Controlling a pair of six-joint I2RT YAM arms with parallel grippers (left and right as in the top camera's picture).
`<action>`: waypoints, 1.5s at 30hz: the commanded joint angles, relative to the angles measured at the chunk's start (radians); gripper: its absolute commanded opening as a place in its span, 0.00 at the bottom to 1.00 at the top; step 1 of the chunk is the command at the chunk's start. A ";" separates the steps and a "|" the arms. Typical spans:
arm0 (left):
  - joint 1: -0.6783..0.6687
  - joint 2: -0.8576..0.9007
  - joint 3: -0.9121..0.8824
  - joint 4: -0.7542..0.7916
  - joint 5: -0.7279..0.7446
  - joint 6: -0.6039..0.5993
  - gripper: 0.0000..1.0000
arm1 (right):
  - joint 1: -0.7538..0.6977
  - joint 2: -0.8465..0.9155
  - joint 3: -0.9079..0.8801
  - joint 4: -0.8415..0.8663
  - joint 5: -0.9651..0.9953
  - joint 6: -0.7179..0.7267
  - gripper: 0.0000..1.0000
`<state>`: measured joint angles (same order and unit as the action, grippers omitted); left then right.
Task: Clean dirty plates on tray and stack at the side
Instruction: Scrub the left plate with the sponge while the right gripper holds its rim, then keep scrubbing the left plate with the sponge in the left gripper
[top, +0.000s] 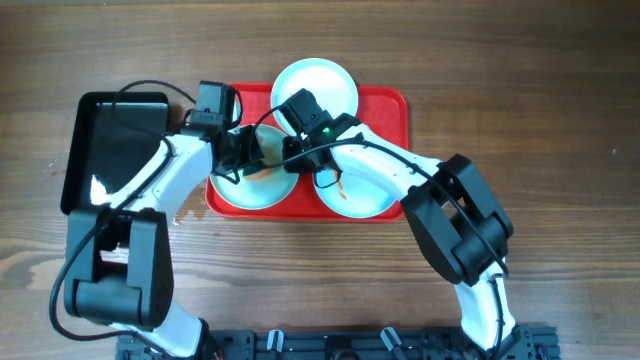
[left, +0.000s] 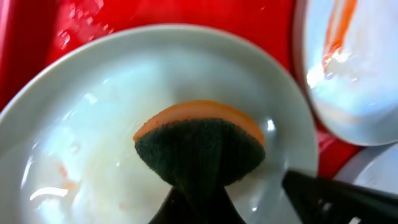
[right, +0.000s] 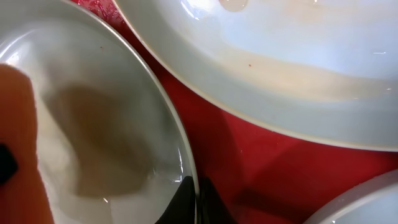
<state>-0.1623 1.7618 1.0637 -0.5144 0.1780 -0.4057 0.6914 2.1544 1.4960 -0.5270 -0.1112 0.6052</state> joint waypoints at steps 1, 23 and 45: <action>-0.004 0.062 -0.005 0.037 0.076 -0.021 0.04 | 0.002 0.014 -0.003 -0.016 0.026 0.000 0.04; -0.068 0.194 -0.005 0.013 -0.268 -0.029 0.04 | 0.002 0.014 -0.002 -0.020 0.025 0.000 0.04; -0.043 -0.013 -0.005 -0.121 -0.074 -0.097 0.04 | 0.001 0.014 -0.002 -0.018 0.026 0.001 0.04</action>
<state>-0.2028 1.7546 1.0645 -0.6598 -0.0158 -0.4957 0.6960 2.1544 1.4967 -0.5323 -0.1116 0.6048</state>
